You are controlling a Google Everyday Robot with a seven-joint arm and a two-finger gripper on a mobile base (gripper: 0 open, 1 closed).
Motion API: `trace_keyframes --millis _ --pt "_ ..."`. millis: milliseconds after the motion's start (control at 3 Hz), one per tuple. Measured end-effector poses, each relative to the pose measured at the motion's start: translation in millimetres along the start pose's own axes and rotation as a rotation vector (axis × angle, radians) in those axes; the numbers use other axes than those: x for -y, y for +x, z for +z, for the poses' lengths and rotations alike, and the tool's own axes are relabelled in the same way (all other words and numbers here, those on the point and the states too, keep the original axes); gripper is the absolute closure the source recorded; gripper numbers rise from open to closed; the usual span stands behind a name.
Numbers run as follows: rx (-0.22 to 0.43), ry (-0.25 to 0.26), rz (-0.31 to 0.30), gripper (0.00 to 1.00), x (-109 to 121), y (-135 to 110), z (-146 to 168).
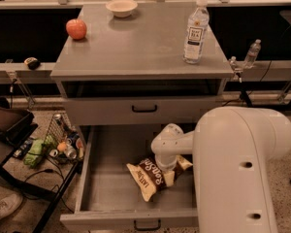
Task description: Pick brown chip bag from middle drawer and place on counter
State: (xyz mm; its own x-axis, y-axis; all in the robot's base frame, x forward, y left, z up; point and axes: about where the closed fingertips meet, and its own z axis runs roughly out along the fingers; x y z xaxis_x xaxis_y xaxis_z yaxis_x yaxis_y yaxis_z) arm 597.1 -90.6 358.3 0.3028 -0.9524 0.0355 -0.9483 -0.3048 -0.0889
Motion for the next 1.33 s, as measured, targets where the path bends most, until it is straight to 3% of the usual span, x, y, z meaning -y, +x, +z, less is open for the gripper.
trace_keyframes --millis 1000,1333 --pt "0.0 0.0 0.0 0.96 0.6 0.3 -8.3" --pt "0.0 0.0 0.0 1.0 0.8 0.6 -12.8"
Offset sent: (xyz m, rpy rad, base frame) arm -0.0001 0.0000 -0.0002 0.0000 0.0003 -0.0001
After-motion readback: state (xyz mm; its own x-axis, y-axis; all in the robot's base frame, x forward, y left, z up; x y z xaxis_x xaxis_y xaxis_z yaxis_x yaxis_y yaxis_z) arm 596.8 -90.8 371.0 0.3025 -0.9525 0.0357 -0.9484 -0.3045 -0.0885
